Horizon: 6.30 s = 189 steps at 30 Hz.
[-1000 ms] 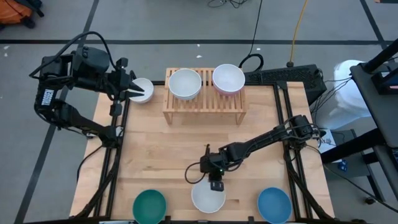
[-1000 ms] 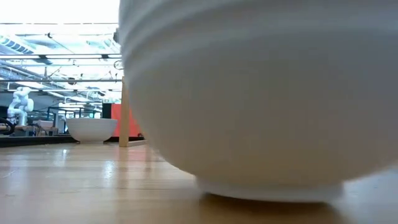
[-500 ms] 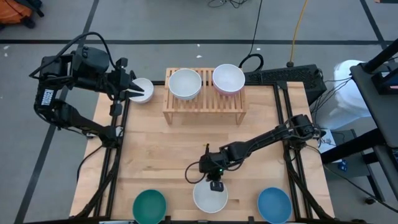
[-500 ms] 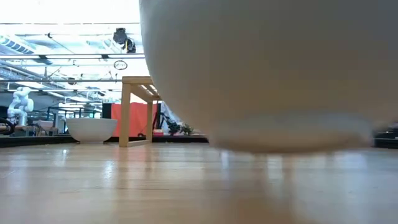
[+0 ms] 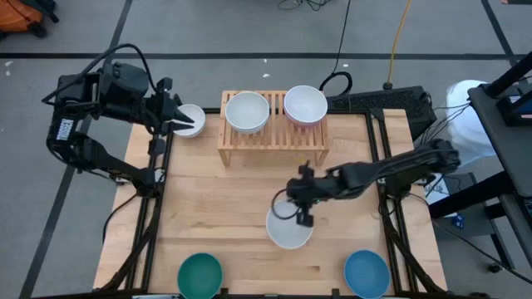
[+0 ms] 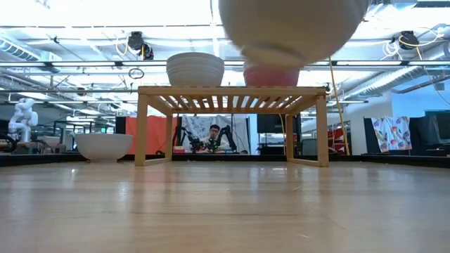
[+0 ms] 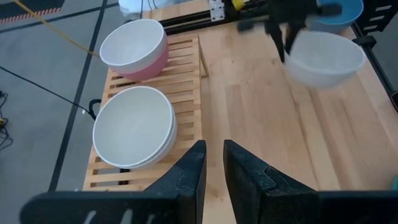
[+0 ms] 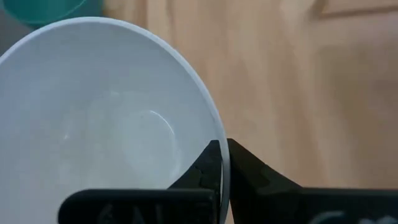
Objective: Place and stack bowls onto a shelf
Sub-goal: Stack the white bowl on top of the gray bowl on the shelf
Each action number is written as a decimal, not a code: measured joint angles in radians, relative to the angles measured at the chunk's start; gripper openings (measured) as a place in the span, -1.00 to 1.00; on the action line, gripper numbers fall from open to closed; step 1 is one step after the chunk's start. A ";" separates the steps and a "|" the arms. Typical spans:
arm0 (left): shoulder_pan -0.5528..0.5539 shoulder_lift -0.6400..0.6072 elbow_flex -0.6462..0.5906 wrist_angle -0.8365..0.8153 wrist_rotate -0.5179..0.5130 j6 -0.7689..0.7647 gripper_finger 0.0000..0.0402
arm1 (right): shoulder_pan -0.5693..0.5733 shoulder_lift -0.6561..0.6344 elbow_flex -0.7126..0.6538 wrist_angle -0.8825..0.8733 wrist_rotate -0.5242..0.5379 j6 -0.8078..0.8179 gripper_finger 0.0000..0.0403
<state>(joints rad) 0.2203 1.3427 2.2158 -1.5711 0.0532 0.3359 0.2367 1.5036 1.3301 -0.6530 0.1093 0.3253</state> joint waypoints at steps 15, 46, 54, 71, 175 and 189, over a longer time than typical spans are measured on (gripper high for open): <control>0.000 0.002 0.000 0.001 -0.020 -0.162 -0.89 | 0.001 -0.188 0.000 -0.100 0.129 -0.058 -1.00; -0.259 0.263 0.000 0.110 -0.105 0.324 -0.52 | -0.154 -0.329 0.000 -0.190 0.185 -0.024 -1.00; -0.277 0.339 0.000 0.266 -0.152 0.626 -0.52 | -0.265 -0.334 0.000 -0.212 0.017 0.003 -1.00; -0.338 0.528 0.000 0.450 -0.163 0.927 -0.52 | -0.355 -0.334 0.000 -0.254 0.016 -0.057 -1.00; -0.298 0.708 -0.001 0.368 -0.218 0.997 -0.52 | -0.315 -0.173 0.085 -0.349 0.039 -0.247 -1.00; -0.330 0.680 0.000 0.344 -0.268 0.944 -0.52 | -0.363 -0.173 0.085 -0.420 -0.006 -0.076 -1.00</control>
<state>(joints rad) -0.1096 2.0229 2.2154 -1.2276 -0.2150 1.2803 -0.1265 1.3304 1.4155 -1.0726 0.1036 0.2498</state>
